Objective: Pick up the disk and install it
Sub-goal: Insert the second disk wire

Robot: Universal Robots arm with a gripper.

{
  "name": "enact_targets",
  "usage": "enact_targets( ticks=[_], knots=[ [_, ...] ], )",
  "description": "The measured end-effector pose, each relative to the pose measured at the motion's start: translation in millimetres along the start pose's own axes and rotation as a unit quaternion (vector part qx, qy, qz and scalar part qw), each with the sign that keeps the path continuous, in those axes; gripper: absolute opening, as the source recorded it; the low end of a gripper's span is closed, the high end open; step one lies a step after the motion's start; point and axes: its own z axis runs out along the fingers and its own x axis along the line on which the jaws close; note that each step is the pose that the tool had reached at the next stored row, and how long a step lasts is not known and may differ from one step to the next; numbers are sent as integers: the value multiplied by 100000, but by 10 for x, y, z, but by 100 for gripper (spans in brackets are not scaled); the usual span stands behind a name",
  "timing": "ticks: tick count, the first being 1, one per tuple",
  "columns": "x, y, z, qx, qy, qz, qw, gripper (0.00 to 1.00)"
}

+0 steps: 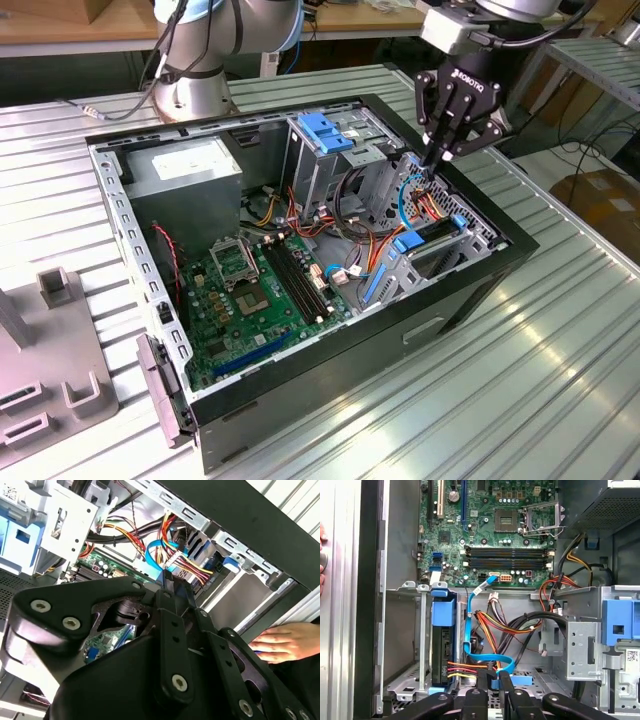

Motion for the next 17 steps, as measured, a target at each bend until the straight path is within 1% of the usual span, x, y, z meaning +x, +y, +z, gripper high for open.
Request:
enact_targets(
  ticks=[2, 5, 8, 11, 12, 13, 14, 15, 16, 17],
  knots=[
    [-29, 0, 11, 1, -3, -7, 100000, 24],
    [-41, -1, 21, -1, 46, -9, 100000, 24],
    [-54, -1, 38, -2, 231, -2, 100000, 24],
    [-67, -2, 54, -8, 516, 7, 99999, 24],
    [-73, -2, 64, -11, 815, 17, 99997, 24],
    [-76, -3, 74, -19, 1188, 27, 99993, 24],
    [-79, -3, 87, -27, 1668, 42, 99986, 24],
    [-83, -4, 105, -35, 2256, 59, 99975, 24],
    [-84, -4, 115, -41, 2581, 68, 99967, 24],
    [-84, -4, 122, -44, 2811, 74, 99960, 24]
  ],
)
